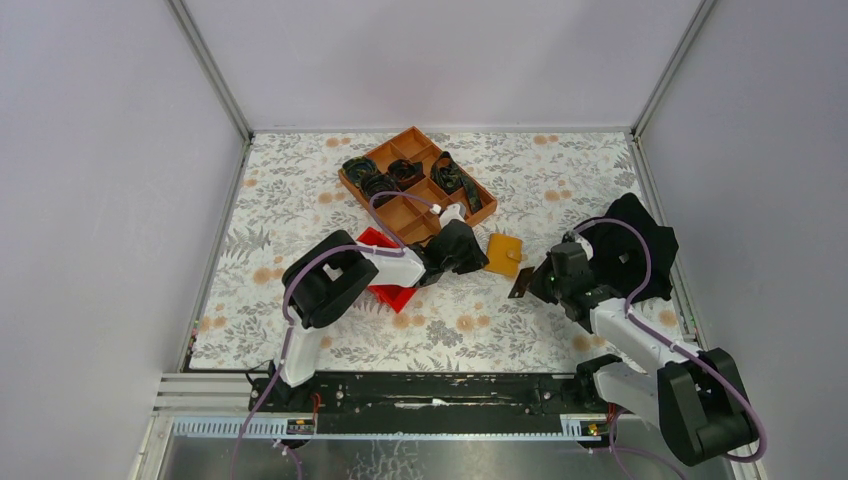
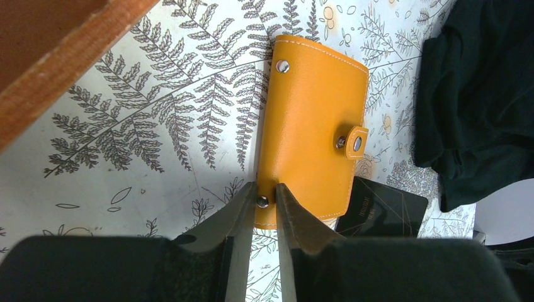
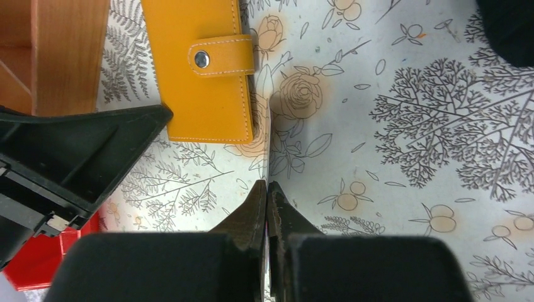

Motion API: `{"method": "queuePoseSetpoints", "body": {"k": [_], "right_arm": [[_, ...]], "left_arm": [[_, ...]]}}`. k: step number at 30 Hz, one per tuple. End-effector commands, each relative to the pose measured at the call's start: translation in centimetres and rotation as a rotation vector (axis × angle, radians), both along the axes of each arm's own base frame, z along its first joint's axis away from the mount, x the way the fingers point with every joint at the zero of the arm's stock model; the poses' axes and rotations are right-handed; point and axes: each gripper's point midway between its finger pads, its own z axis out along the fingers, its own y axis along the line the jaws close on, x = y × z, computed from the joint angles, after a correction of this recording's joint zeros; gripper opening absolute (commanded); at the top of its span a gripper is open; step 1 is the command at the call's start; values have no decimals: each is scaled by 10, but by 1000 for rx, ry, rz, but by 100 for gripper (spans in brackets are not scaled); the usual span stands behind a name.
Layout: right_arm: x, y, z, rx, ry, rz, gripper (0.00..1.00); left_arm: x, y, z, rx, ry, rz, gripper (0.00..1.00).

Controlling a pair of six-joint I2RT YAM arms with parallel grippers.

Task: Put the credit cards into the card holder
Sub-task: Open the card holder at the center of the board.

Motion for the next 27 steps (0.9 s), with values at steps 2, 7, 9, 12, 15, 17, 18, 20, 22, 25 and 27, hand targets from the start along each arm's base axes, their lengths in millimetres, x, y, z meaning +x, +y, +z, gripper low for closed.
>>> {"method": "queuePoseSetpoints", "body": {"k": [2, 7, 9, 12, 15, 17, 18, 20, 22, 25, 27], "right_arm": [[11, 8, 6, 72, -78, 22, 0], [14, 12, 7, 110, -112, 37, 0], [16, 13, 10, 122, -126, 38, 0], [19, 16, 14, 137, -141, 46, 0], [23, 18, 19, 153, -165, 51, 0], [25, 20, 25, 164, -181, 54, 0], [27, 21, 27, 168, -189, 56, 0], [30, 22, 29, 171, -194, 63, 0], [32, 25, 31, 181, -203, 68, 0], [35, 27, 32, 191, -207, 70, 0], [37, 28, 32, 196, -214, 74, 0]], "left_arm": [[-144, 148, -140, 627, 523, -110, 27], [-145, 149, -141, 631, 525, -115, 27], [-145, 150, -141, 632, 525, -117, 27], [-146, 150, -141, 634, 525, -121, 27], [-147, 152, -141, 639, 526, -124, 27], [-147, 153, -141, 645, 526, -127, 27], [-147, 153, -141, 645, 525, -129, 27], [-147, 153, -141, 646, 525, -132, 27], [-146, 153, -140, 646, 522, -135, 27], [-145, 153, -139, 644, 520, -137, 27], [-144, 155, -138, 647, 517, -141, 27]]}}
